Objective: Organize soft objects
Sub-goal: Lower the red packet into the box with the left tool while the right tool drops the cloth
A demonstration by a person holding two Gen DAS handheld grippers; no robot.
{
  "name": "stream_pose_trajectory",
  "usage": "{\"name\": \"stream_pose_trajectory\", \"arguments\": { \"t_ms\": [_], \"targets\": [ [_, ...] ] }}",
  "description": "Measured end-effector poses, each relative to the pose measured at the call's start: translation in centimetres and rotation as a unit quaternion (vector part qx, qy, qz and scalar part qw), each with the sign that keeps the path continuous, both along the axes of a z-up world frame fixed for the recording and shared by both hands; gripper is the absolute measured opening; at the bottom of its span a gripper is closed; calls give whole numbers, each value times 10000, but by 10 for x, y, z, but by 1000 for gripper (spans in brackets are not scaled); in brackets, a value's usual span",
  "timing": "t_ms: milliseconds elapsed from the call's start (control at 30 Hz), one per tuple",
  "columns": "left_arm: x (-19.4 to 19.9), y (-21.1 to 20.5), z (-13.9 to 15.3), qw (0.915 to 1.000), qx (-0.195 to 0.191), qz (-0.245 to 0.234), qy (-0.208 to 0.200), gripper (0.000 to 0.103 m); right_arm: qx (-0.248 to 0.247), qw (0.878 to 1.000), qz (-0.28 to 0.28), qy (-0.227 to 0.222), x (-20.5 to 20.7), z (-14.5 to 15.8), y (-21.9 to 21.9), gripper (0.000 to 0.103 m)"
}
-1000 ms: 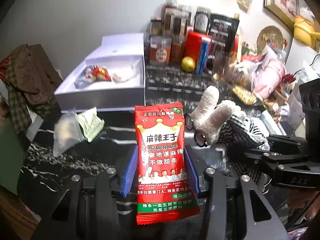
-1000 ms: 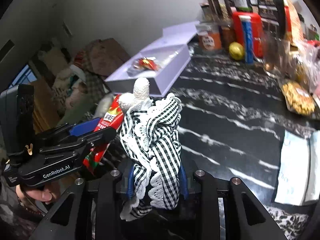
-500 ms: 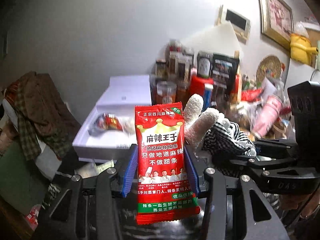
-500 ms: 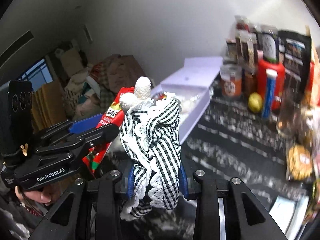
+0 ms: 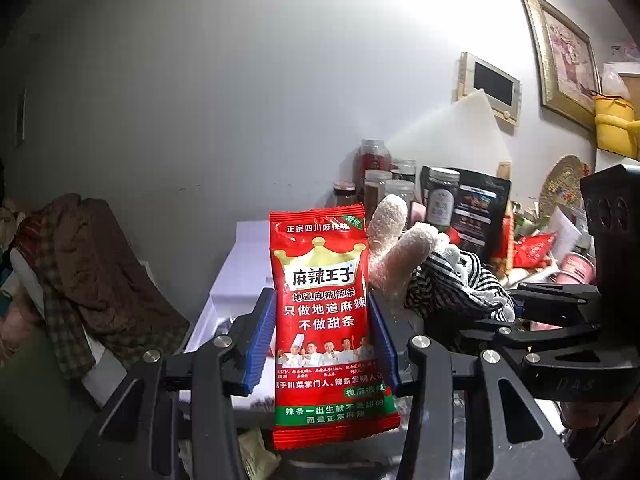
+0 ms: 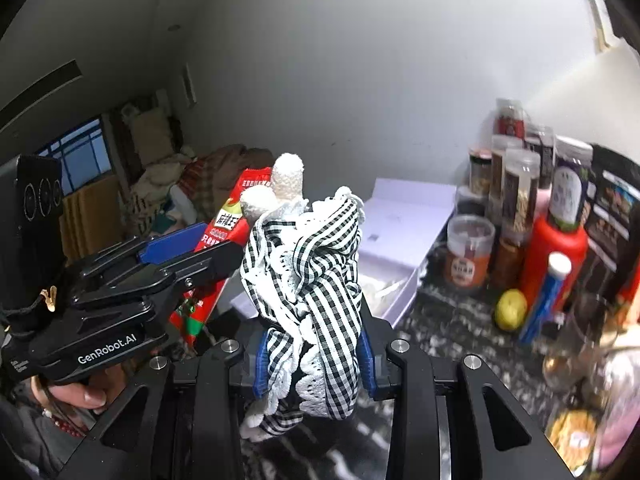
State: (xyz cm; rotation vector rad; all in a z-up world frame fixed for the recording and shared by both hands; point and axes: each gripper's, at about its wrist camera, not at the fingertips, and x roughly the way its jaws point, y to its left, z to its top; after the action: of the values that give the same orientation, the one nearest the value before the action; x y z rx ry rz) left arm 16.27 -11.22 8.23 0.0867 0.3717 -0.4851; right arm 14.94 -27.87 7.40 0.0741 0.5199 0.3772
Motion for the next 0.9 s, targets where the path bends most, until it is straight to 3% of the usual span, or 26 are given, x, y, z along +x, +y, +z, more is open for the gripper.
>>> {"name": "stream_pose_trajectory", "arguments": {
  "t_ms": [333,633,900],
  "targets": [
    [70,-5,-11,9999,31,90,104,45,-59,10000,-23,72,69,-10,-1,34],
    [130,-1,-31,9988,184,318,333,45,-44,9996,60,272,129,-39,9,34],
    [168,-4,-55,9965,354,482,582,45,-218,9985,33,498,155,-64,19,35]
  ]
}}
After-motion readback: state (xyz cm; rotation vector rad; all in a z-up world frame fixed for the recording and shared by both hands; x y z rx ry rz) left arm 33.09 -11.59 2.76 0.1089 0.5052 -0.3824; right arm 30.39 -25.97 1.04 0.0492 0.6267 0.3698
